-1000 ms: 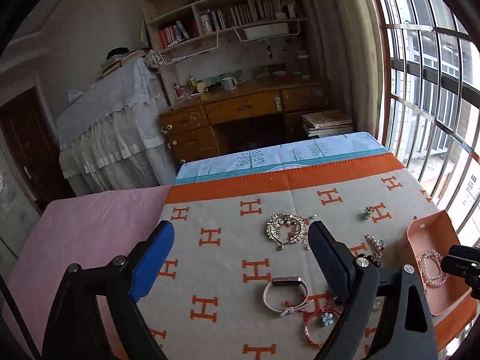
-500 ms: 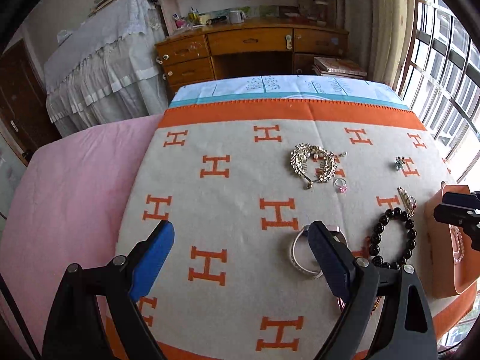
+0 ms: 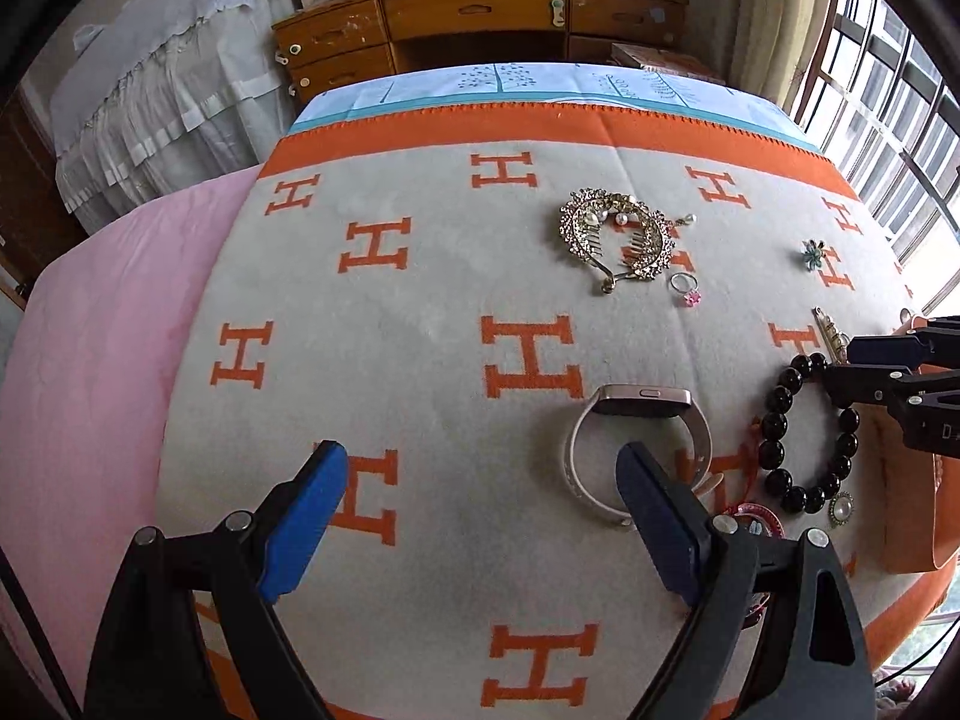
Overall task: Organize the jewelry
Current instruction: 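Grasp the black bead bracelet with the right tool while the left tool grasps the pink smartwatch, then place the bead bracelet and smartwatch into the pink box with both tools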
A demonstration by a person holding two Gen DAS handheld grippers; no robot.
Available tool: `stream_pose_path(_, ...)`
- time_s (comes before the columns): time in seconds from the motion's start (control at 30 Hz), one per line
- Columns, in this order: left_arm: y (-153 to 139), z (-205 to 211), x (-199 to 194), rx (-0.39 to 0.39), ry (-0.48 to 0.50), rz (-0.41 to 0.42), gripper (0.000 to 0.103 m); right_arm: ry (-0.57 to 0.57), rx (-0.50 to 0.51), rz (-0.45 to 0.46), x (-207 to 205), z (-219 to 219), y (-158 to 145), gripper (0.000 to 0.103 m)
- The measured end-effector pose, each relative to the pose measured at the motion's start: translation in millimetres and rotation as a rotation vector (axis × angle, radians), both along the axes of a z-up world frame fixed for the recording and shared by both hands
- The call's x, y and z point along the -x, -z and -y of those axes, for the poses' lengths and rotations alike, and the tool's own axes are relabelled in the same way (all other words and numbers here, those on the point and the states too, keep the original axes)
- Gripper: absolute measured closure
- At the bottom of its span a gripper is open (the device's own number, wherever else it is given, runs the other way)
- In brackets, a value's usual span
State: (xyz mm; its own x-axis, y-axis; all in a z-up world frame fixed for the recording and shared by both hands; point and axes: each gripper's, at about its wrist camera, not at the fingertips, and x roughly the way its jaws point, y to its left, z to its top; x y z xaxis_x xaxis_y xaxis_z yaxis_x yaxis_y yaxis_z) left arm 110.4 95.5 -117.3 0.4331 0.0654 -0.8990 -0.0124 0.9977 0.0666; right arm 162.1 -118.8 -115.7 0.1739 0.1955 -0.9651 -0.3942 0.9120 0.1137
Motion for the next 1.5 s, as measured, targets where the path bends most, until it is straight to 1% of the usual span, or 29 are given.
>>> stream_pose_path(0.13, 8, 0, -4, 0.019, 0.000, -0.027, 0.013, -0.018, 0.014, -0.008, -5, -4, 8, 0.068)
stream_pose_path(0.17, 10, 0, -6, 0.028, -0.003, -0.034, 0.013, -0.023, 0.018, -0.010, -5, -5, 11, 0.070)
stream_pose_path(0.2, 11, -1, -7, 0.037, -0.006, -0.043, 0.013, -0.031, 0.026, -0.014, -5, -6, 14, 0.078)
stream_pose_path(0.23, 13, -1, -9, 0.047, -0.009, -0.050, 0.014, -0.042, 0.038, -0.017, -6, -8, 18, 0.081)
stream_pose_path(0.27, 14, -2, -10, 0.058, -0.011, -0.057, 0.014, -0.050, 0.039, -0.001, -4, -8, 19, 0.082)
stream_pose_path(0.3, 16, -2, -11, 0.068, -0.012, -0.063, 0.015, -0.062, 0.037, 0.011, -2, -10, 19, 0.088)
stream_pose_path(0.37, 19, -2, -13, 0.082, -0.014, -0.078, 0.022, -0.065, 0.031, 0.017, 1, -10, 19, 0.088)
stream_pose_path(0.43, 24, -2, -15, 0.097, -0.017, -0.096, 0.026, -0.054, 0.024, 0.038, 4, -9, 16, 0.088)
stream_pose_path(0.5, 29, -3, -18, 0.111, -0.020, -0.117, 0.033, -0.039, 0.000, 0.070, 9, -6, 8, 0.088)
stream_pose_path(0.53, 33, -3, -20, 0.116, -0.024, -0.129, 0.041, -0.030, -0.022, 0.086, 12, -4, 2, 0.088)
stream_pose_path(0.6, 33, -1, -21, 0.099, -0.025, -0.119, 0.045, -0.012, -0.066, 0.119, 17, 1, -10, 0.088)
stream_pose_path(0.7, 32, 2, -22, 0.095, -0.022, -0.114, 0.059, 0.018, -0.121, 0.167, 26, 9, -31, 0.088)
stream_pose_path(0.73, 31, 3, -23, 0.093, -0.017, -0.110, 0.070, 0.026, -0.141, 0.185, 30, 12, -38, 0.088)
stream_pose_path(0.77, 31, 5, -23, 0.095, -0.014, -0.108, 0.087, 0.032, -0.158, 0.203, 33, 15, -44, 0.088)
stream_pose_path(0.8, 31, 7, -24, 0.094, -0.014, -0.108, 0.096, 0.037, -0.172, 0.221, 36, 17, -51, 0.088)
stream_pose_path(0.83, 31, 8, -24, 0.085, -0.015, -0.107, 0.099, 0.041, -0.188, 0.238, 39, 20, -58, 0.088)
stream_pose_path(0.97, 23, 17, -21, 0.046, -0.007, -0.064, 0.100, 0.074, -0.232, 0.307, 52, 33, -83, 0.088)
stream_pose_path(1.17, -9, 29, -12, 0.017, 0.017, 0.024, 0.100, 0.152, -0.290, 0.382, 66, 63, -110, 0.088)
stream_pose_path(1.33, -37, 42, -4, 0.098, 0.062, 0.039, 0.100, 0.214, -0.319, 0.414, 86, 92, -120, 0.088)
stream_pose_path(1.5, -68, 77, 5, 0.119, 0.156, 0.085, 0.100, 0.272, -0.291, 0.427, 103, 115, -119, 0.088)
